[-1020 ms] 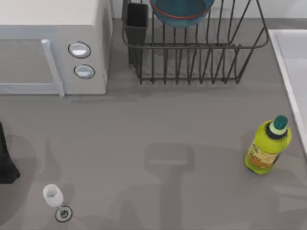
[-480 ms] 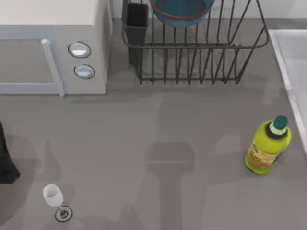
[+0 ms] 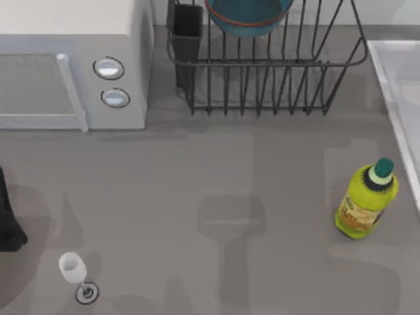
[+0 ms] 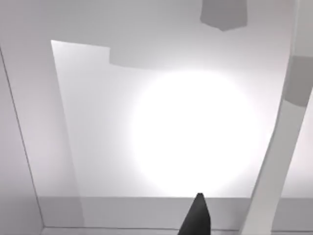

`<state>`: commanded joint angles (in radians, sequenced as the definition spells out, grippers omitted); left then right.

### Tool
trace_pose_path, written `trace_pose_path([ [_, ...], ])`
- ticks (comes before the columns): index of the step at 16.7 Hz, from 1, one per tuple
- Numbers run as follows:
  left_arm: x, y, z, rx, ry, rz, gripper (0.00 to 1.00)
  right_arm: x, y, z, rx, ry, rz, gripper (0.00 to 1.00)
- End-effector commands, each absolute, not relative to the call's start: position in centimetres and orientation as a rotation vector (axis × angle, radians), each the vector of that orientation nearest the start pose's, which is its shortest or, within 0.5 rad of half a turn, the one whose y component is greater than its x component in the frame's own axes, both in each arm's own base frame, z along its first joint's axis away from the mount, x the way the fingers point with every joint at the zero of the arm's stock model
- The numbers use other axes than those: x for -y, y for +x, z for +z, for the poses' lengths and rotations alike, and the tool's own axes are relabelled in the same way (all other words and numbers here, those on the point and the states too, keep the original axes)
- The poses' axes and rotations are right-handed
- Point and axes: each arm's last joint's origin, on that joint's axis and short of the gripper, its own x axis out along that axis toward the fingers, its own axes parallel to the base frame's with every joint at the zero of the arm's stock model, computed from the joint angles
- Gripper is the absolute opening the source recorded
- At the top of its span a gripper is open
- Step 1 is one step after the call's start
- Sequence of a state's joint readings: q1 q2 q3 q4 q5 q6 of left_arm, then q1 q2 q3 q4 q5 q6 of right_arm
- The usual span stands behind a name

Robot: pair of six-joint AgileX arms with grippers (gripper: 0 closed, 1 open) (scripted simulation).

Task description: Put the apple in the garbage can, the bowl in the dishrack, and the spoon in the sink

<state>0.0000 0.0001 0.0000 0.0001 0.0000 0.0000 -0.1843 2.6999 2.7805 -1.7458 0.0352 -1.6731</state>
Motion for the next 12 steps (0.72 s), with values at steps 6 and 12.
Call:
trace_pose_path([
  [6,0.1,10.6,16.0,0.000,0.000,0.000,1.00,6.9,49.9,19.8,-1.229,-1.209,1.190,0.00],
  [12,0.1,10.6,16.0,0.000,0.000,0.000,1.00,7.1,50.0,19.8,-1.226,-1.212,1.175,0.00],
])
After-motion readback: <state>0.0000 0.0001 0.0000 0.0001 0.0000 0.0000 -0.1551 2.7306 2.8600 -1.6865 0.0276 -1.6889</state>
